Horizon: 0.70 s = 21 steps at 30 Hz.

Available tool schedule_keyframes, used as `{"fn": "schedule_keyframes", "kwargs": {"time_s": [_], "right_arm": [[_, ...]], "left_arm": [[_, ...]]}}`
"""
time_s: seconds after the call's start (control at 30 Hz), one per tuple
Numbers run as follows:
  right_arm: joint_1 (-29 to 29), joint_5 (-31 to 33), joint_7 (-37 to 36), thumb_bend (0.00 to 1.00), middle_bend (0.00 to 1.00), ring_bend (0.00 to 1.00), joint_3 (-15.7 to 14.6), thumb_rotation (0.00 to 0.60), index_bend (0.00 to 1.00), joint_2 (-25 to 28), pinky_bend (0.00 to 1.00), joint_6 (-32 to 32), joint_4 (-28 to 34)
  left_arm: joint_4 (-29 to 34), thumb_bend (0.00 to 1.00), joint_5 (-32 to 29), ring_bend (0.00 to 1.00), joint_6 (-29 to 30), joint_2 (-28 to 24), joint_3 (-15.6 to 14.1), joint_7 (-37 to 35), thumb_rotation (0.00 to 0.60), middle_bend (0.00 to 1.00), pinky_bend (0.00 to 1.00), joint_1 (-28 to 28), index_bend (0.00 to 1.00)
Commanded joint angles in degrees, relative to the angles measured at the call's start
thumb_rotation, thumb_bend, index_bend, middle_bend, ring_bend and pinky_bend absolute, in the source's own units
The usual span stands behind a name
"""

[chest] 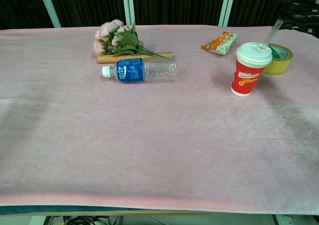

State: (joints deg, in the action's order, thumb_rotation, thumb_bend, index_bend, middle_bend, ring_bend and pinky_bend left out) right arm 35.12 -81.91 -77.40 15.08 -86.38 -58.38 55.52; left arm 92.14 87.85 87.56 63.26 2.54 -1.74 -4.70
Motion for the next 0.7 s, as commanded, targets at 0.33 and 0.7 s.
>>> {"fn": "schedule_keyframes", "kwargs": {"time_s": [0.33, 0.7], "right_arm": [[-15.15, 5.42, 59.21, 0.23, 0.0, 0.01, -5.23, 0.6, 0.0, 12.16, 0.19, -18.55, 18.14], [-25.81, -3.0, 81.81, 0.23, 0.0, 0.01, -14.81, 0.6, 0.0, 10.39, 0.19, -33.09, 19.4]], "left_arm": [[0.07, 0.62, 0.59, 0.0, 0.65, 0.02, 0.0, 0.51, 0.6, 0.04, 0.0, 0.09, 0.06], [0.57, 0.62, 1.29, 0.0, -0.39, -0.55, -0.82, 1.8, 0.6, 0.04, 0.0, -0.18, 0.06]]}}
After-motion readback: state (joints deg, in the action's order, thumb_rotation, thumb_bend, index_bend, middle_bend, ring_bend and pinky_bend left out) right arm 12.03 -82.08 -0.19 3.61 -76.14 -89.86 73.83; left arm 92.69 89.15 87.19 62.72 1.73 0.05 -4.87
